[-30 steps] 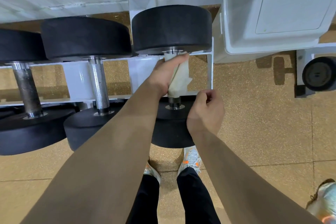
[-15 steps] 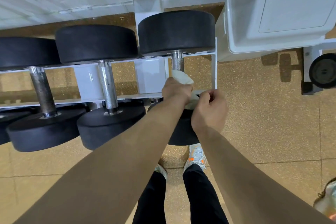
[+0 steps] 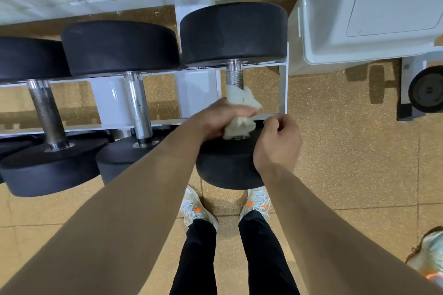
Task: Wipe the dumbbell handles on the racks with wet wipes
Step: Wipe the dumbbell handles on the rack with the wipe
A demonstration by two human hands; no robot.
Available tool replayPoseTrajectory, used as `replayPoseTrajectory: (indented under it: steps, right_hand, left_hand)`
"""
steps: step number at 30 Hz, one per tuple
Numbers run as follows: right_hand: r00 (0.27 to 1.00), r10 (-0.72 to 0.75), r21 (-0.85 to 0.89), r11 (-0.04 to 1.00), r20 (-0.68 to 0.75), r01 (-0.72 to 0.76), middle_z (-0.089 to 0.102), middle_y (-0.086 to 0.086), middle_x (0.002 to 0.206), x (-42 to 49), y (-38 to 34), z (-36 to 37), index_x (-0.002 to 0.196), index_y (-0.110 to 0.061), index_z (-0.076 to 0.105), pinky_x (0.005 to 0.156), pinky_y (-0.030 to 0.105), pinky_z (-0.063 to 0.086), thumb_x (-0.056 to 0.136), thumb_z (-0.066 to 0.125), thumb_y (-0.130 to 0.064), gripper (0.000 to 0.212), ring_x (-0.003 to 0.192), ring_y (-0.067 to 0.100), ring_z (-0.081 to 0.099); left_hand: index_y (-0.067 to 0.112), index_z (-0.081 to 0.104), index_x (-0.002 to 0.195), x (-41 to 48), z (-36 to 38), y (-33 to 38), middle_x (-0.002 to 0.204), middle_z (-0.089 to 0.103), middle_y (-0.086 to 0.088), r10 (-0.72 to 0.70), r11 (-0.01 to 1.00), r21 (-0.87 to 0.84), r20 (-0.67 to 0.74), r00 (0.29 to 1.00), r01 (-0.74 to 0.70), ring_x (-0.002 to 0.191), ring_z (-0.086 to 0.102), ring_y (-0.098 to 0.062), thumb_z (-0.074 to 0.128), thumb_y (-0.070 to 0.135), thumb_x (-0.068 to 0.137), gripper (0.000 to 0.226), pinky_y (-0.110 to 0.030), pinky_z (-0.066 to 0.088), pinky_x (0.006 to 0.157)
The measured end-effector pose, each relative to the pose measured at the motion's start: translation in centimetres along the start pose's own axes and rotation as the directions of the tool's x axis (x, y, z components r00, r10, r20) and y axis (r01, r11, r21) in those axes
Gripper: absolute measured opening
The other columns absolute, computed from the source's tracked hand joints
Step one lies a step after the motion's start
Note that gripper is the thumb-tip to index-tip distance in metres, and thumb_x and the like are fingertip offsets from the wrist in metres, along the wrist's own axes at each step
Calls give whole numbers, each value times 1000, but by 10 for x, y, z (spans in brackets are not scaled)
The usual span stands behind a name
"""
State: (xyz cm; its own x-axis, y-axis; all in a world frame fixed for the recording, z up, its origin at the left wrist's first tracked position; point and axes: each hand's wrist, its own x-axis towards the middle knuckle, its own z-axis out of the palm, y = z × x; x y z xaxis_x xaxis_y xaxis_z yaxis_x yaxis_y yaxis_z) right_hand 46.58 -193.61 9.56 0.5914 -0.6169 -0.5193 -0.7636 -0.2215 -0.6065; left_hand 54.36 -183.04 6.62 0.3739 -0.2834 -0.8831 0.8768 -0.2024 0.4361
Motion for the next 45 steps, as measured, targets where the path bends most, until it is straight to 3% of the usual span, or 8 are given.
replayPoseTrajectory:
  steps: [4,10,19,24,31,36,41,45]
  right_hand:
    - [1000,18,-7,1000,-14,-18,58,1,76,-1,-3,1,69,-24,48,69,37,42,78,36,-32,17,68,16,51]
    - [1000,-1,5,1000,-13,1,62,4,84,1,2,1,80,-17,58,63,32,34,86,40,-28,22,73,13,53]
    - [1000,-3,22,1000,-21,3,61,0,82,1,1,1,76,-26,54,67,31,37,86,42,-27,16,75,19,55]
    - [999,25,16,1000,-27,-24,57,-2,76,1,-3,-1,72,-24,51,64,31,33,93,46,-17,22,71,16,51]
    - [999,23,9,1000,-31,-23,61,1,79,1,-2,-1,76,-19,55,68,33,36,92,46,-18,19,75,20,55]
    - [999,23,13,1000,-31,-23,57,-2,73,2,-1,0,75,-21,55,65,31,34,93,46,-17,20,69,16,51]
    - [999,13,12,1000,-32,-13,58,-2,73,0,-3,-1,74,-20,55,63,32,35,93,46,-18,22,68,13,51]
    - [999,35,-14,999,-21,-36,59,-2,77,0,-4,-2,74,-22,55,67,32,37,91,44,-20,20,72,18,53]
  left_hand:
    - [8,62,113,9,30,-4,95,66,-2,4,977,193,-455,890,94,89,63,-20,79,26,83,39,-25,48,67]
    - [15,62,111,30,40,31,99,72,-4,-60,985,-165,-617,784,-54,82,69,-22,72,26,85,29,-32,58,77]
    - [9,65,89,12,-6,10,70,66,-5,0,994,-112,57,998,6,53,63,-14,67,20,93,12,-23,48,49]
    - [8,64,106,2,17,3,87,68,-4,-37,975,198,-285,958,97,63,66,-9,78,17,84,28,-16,44,47]
    - [15,54,113,15,55,31,90,61,-3,-120,986,-167,-602,789,23,71,60,-18,60,22,98,18,-23,42,55]
    - [12,62,98,19,30,43,89,68,-4,-36,994,-108,-544,838,-27,71,63,-22,76,31,84,27,-29,55,67]
    - [12,68,95,14,0,14,74,70,0,99,984,-141,-67,993,-107,70,69,-16,75,20,89,12,-22,53,55]
    - [12,68,103,7,0,0,84,73,2,21,972,236,-86,996,0,74,72,-10,84,24,81,31,-19,54,59]
